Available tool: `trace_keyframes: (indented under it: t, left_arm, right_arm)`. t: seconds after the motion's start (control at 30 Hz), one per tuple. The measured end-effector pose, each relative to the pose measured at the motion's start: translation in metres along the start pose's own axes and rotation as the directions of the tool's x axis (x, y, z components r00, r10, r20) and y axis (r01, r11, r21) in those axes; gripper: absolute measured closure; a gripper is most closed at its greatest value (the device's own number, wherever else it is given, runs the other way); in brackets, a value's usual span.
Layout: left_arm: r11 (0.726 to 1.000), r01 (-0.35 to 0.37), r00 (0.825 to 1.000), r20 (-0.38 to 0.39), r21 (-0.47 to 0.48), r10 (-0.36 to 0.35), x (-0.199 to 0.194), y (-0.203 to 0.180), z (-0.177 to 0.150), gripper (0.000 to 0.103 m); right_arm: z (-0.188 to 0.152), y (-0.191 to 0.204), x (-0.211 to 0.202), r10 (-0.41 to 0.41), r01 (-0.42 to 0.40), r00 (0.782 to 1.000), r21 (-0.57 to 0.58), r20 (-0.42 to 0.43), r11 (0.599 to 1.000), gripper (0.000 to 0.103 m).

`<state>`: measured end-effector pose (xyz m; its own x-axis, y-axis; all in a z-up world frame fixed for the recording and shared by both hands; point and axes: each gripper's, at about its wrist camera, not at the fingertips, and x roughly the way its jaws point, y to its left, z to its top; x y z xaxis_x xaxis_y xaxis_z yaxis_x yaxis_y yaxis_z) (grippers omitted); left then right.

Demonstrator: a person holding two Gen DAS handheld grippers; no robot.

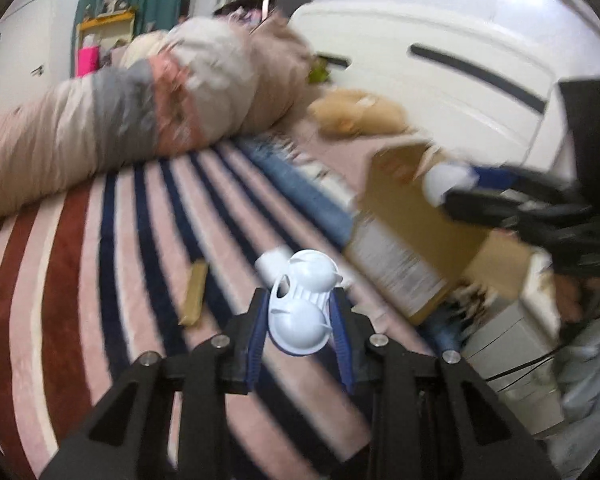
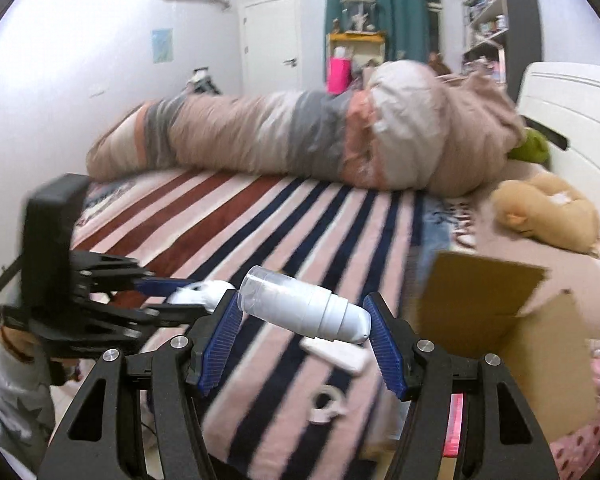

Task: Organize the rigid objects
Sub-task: 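Drop the lotion tube into the box with the right gripper while the left carries the lens case there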

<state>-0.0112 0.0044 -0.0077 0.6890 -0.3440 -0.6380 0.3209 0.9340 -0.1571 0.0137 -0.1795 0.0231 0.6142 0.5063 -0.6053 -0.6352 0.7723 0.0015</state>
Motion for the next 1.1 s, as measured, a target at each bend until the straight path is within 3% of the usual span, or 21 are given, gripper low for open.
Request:
trace_keyframes:
  t: [0.23,0.43,0.77,1.1]
  left_arm:
    - [0.993,0.09,0.994,0.048,0.072,-0.093,0.007,-0.068,0.061,0.075]
    - [0.987,0.089,0.996,0.001,0.135,-0.09,0.05,-0.111,0.1,0.075]
    - [0.975,0.055,0.989,-0.142,0.213,-0.025,0.121,-0.137,0.117,0.075]
    - [0.982,0.031,0.993,-0.119,0.188,-0.009,0.119,-0.128,0.12,0.057]
  right_arm:
    - [-0.007,-0.084,-0.028,-0.124,0.125,0.992,0.079,-0.018,0.989,0.044]
    - [-0.016,-0.135,-0.017,-0.18,0.186,0.979,0.059,-0.098,0.981,0.043]
    - [-0.045,-0.143,-0.016,-0.19,0.188,0.972,-0.027,-0.135,0.982,0.042]
    - [-0.047,-0.148,-0.017,-0.172,0.172,0.976,-0.008,-0.131,0.985,0.038]
